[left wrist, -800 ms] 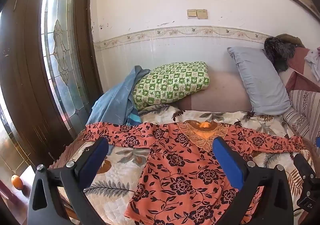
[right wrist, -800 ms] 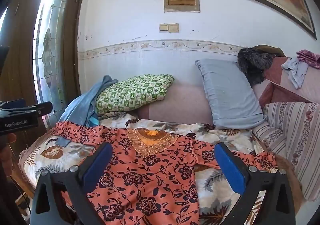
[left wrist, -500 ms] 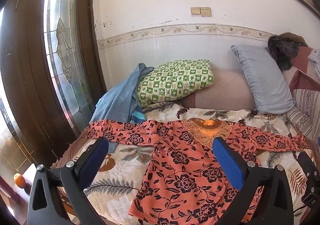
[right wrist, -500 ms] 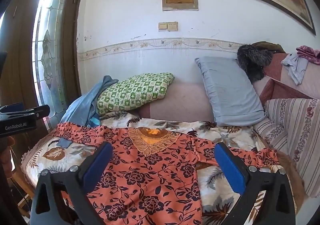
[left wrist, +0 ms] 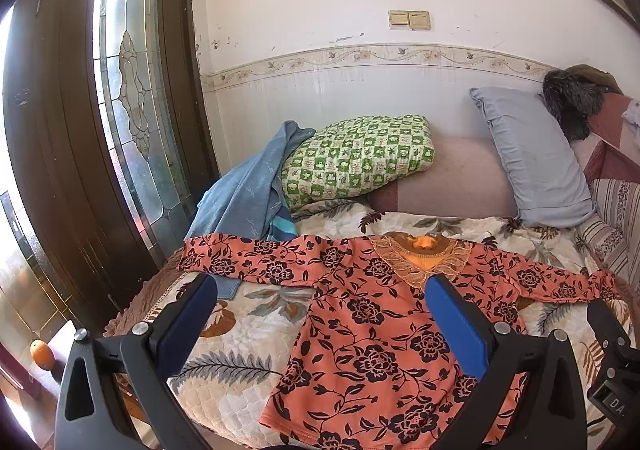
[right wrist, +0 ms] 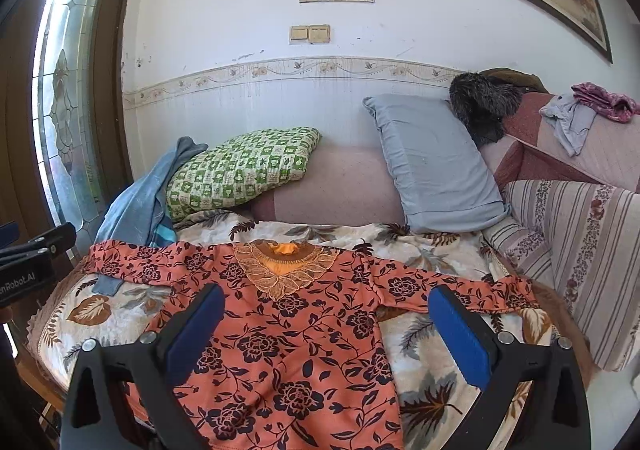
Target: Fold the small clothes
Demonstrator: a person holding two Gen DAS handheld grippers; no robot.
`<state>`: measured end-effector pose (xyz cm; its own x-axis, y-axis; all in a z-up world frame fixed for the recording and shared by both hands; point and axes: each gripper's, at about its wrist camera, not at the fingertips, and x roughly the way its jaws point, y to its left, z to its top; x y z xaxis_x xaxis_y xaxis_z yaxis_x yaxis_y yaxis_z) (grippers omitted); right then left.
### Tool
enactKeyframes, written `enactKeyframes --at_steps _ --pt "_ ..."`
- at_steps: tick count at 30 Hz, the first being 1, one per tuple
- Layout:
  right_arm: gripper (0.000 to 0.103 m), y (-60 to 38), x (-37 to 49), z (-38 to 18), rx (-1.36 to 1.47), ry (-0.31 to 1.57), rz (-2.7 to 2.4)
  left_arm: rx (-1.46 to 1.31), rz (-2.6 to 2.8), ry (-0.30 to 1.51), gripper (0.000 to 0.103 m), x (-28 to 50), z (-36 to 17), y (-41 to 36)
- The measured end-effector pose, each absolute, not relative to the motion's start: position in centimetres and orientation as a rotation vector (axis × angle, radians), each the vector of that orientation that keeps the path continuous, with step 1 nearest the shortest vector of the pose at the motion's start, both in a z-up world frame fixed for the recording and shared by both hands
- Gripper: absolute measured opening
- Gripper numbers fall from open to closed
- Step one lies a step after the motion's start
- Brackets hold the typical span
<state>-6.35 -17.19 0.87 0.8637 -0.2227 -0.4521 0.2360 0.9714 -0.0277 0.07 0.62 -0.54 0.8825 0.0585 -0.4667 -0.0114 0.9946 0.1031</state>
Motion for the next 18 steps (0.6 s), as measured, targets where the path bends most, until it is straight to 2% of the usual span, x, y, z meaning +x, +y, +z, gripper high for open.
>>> enactKeyframes --at_steps 18 --pt "0.103 -14.0 -6.5 2.3 0.017 0.483 -0.239 0.077 0.058 0.468 0.103 -0.9 0.0 1.9"
